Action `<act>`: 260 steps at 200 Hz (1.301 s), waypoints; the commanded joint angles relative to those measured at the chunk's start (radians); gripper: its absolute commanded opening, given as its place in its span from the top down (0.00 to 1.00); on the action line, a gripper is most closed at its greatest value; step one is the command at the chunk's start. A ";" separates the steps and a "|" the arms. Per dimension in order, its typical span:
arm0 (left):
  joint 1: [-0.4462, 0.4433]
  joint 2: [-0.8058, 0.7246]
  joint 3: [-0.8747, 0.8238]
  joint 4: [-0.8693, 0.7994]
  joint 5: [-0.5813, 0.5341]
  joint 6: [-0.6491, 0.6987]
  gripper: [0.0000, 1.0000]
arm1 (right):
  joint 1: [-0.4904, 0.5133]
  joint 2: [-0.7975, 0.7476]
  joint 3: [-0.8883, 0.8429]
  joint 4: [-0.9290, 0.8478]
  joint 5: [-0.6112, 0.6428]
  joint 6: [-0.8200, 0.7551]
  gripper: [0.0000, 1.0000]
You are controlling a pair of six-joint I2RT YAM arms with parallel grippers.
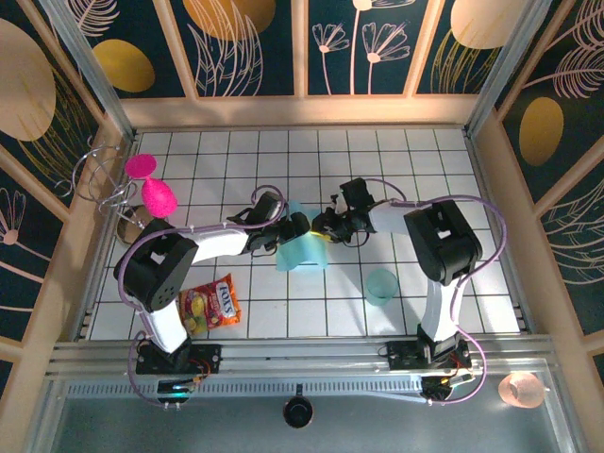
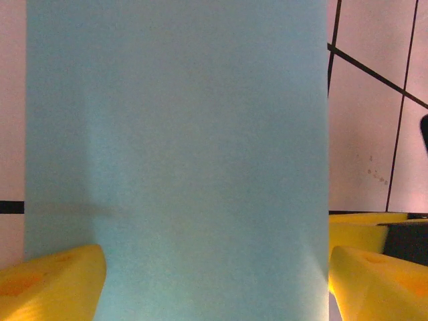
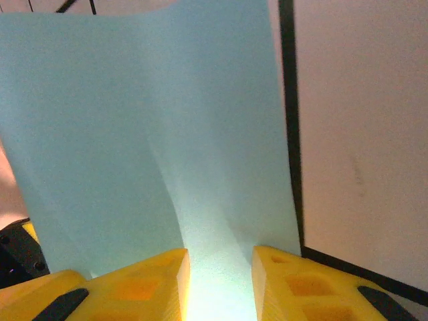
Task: Fold a paper plane with a square sheet of paper (pick it up from the middle)
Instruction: First fold in half a square sheet of paper at the center of the table.
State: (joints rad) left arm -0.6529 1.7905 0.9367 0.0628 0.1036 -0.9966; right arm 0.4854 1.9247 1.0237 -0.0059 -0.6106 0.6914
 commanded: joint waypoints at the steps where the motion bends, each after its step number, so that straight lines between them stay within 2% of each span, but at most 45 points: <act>1: -0.001 0.017 0.009 -0.034 0.004 0.010 0.16 | 0.017 0.022 -0.003 0.046 -0.048 0.033 0.69; 16: -0.002 0.017 0.020 -0.044 0.003 0.015 0.21 | 0.015 0.016 -0.007 0.055 -0.050 0.037 0.70; 41: -0.001 0.006 0.030 -0.046 -0.005 0.030 0.38 | -0.008 -0.029 -0.041 0.099 -0.051 0.045 0.69; 60: -0.002 -0.011 0.030 -0.045 -0.018 0.051 0.50 | -0.050 -0.099 -0.083 0.152 -0.057 0.052 0.69; 93: 0.001 -0.071 0.030 0.002 -0.016 0.103 0.63 | -0.152 -0.247 -0.165 0.251 -0.061 0.039 0.67; 119: 0.011 -0.161 0.030 0.077 0.040 0.125 0.67 | -0.223 -0.338 -0.205 0.326 -0.107 0.019 0.62; 144: 0.035 -0.213 0.030 0.168 0.134 0.109 0.67 | -0.260 -0.385 -0.224 0.406 -0.180 0.026 0.52; 208: 0.100 -0.258 0.030 0.445 0.395 -0.056 0.68 | -0.245 -0.371 -0.225 0.710 -0.384 0.172 0.26; 229: 0.102 -0.253 0.030 0.499 0.443 -0.099 0.68 | -0.224 -0.346 -0.190 0.710 -0.401 0.170 0.24; 260: 0.103 -0.248 0.030 0.516 0.457 -0.118 0.68 | -0.197 -0.307 -0.132 0.681 -0.437 0.158 0.23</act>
State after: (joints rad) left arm -0.5545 1.5547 0.9466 0.4931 0.4953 -1.0657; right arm 0.2657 1.5845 0.8333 0.6395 -0.9802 0.8455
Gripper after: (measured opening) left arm 0.320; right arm 0.768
